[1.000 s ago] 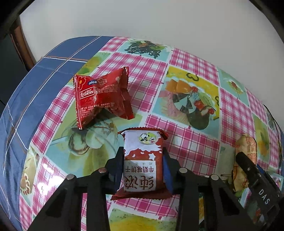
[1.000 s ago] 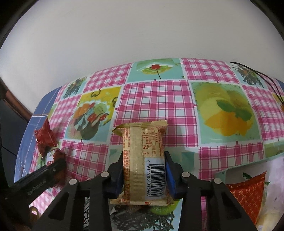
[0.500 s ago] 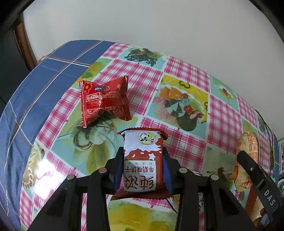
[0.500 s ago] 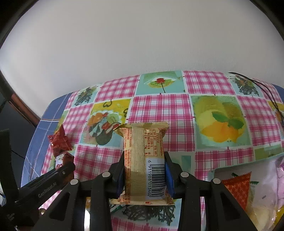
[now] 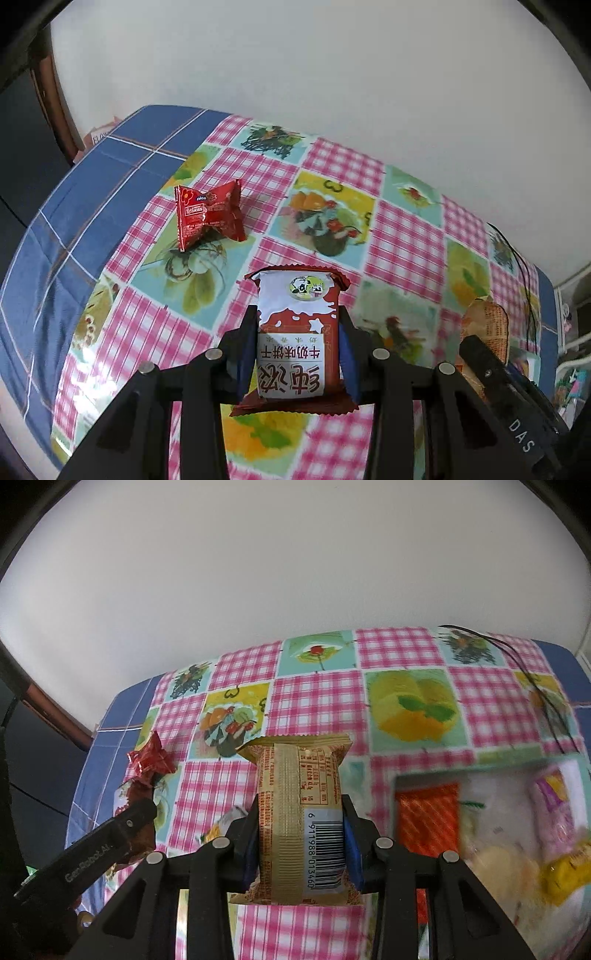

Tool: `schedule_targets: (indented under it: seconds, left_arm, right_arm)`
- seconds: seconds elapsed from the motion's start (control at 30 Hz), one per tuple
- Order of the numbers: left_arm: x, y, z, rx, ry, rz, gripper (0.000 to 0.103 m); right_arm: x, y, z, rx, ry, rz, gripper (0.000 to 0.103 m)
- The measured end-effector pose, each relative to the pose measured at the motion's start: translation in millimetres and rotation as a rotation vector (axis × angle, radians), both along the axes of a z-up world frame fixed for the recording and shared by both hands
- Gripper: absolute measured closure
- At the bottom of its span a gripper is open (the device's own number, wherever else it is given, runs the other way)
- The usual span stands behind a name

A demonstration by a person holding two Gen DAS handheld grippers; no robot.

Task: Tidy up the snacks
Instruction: 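Carry the biscuit pack and bread roll into the white tray and open both tools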

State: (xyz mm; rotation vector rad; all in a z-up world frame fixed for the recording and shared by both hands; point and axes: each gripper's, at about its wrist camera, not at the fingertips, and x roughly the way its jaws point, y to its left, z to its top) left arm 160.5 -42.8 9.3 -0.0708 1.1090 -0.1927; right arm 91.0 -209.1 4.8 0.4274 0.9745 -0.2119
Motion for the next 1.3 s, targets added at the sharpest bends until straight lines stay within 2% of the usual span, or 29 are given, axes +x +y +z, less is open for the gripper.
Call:
schedule_targets:
  seconds: [0.2,0.4,0.53,0.87,1.0,1.1,1.3]
  left_arm:
    - [-34.7,-16.0,21.5,-0.035,-0.013,-0.026,0.062]
    - [-70.2,-39.1,25.7,-0.051,-0.01,-0.072,0.062]
    - [-97.4,-63.0,22.3,-0.032,-0.004,-0.132,0.062]
    - [-133.9,-117.4,7.7,-0.003,0.043,-0.274,0.062]
    - [-138.6,-132.0,-1.8,-0.016,0.08,-0.313,0.062]
    - [-145.9,-147.9,-10.6,0.017,0.094,-0.353,0.062]
    - [-160.5,-171.3,-22.2,0.028,0.133,-0.426,0.062]
  right_arm:
    - [-39.2,-10.9,18.1,0.014,-0.003,-0.049,0.063]
    - [-77.7,-25.2,34.7,0.021,-0.025,-0.093,0.063]
    - [-105.9,-39.5,37.3,0.021,-0.025,-0.128,0.063]
    - [-156.3,-83.3,17.4,0.005,0.046,-0.226,0.063]
    - [-164.7,-102.6,7.4,0.009,0.073,-0.262,0.063]
    - [-168.6,-112.8,0.2,0.006,0.103,-0.281,0.063]
    - [-175.9,-130.2,-19.3,0.029,0.159,-0.312,0.063]
